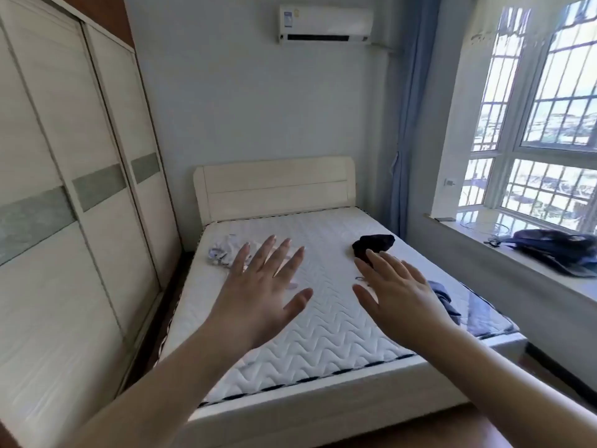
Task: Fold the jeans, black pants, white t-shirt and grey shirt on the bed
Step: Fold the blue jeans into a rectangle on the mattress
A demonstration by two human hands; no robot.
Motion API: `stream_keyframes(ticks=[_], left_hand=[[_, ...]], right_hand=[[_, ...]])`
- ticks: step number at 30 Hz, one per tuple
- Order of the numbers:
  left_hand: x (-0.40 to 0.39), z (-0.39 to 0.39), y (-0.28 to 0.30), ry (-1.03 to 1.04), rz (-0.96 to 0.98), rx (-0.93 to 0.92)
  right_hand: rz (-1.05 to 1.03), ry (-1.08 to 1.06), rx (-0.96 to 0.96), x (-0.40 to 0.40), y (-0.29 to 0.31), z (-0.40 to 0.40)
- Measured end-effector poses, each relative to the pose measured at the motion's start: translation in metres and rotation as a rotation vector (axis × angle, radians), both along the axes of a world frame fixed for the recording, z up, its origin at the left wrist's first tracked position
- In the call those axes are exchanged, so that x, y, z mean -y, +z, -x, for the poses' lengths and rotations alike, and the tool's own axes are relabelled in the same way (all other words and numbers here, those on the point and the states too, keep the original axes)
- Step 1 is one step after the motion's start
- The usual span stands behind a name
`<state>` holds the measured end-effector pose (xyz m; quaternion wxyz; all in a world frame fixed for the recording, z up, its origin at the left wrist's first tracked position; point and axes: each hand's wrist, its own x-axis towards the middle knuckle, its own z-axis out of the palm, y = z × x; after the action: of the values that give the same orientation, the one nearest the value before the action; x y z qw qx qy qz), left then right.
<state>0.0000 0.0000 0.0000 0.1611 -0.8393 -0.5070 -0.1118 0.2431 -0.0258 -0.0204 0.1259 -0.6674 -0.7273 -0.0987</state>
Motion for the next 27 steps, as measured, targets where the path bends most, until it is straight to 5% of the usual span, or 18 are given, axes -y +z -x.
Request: stream_keyframes(ticks=[27], left_hand=[[-0.162, -0.305, -0.08, -0.188, 0.064, -0.09]], right_hand=[[0.082, -0.147, -0.056, -0.111, -0.086, -0.279]])
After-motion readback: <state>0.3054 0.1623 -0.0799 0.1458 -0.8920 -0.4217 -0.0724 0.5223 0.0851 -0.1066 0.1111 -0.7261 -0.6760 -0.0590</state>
